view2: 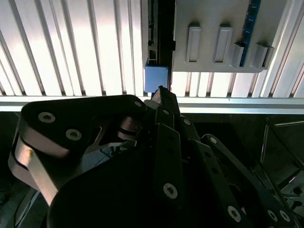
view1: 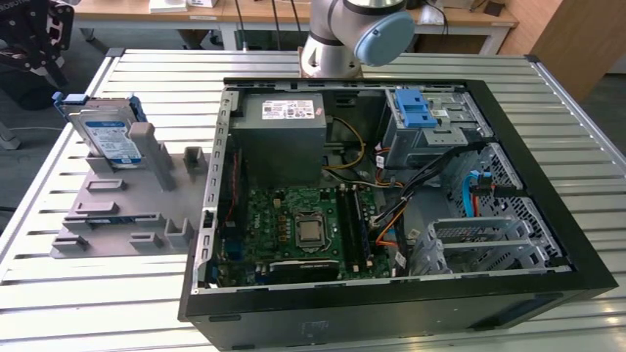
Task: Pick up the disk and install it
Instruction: 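Pick up the disk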
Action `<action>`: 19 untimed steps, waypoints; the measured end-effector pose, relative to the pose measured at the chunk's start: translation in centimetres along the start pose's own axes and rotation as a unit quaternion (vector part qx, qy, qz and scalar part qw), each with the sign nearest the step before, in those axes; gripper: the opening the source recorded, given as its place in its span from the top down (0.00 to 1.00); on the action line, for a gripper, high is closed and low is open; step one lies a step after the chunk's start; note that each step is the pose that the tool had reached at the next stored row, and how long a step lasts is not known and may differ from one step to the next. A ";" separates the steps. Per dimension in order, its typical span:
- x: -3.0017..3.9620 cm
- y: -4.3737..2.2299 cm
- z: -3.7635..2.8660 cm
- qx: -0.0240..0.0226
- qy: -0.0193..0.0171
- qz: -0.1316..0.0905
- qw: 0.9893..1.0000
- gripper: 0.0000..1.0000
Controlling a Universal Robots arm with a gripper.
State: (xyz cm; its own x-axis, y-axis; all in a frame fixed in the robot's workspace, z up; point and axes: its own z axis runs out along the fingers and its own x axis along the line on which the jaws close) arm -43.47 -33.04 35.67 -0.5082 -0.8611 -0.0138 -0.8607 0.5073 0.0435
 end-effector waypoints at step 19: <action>-0.37 -0.66 0.34 0.007 0.000 -0.097 0.995 0.89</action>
State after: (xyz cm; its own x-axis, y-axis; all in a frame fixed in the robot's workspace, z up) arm -42.72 -33.04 35.30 -0.3332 -0.9426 -0.0202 -0.9427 0.3326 0.0262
